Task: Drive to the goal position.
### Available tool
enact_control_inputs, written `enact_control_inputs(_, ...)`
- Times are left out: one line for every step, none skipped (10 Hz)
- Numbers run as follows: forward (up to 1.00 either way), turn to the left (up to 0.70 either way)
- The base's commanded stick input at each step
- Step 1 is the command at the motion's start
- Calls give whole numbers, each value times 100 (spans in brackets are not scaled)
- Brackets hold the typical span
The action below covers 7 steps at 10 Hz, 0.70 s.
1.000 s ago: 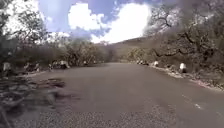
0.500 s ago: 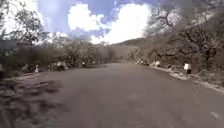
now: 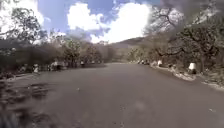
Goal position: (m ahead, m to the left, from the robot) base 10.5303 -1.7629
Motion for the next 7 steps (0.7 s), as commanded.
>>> enact_control_inputs(70,0)
enact_control_inputs(70,0)
enact_control_inputs(70,0)
enact_control_inputs(70,0)
enact_control_inputs(70,0)
enact_control_inputs(70,0)
enact_control_inputs(70,0)
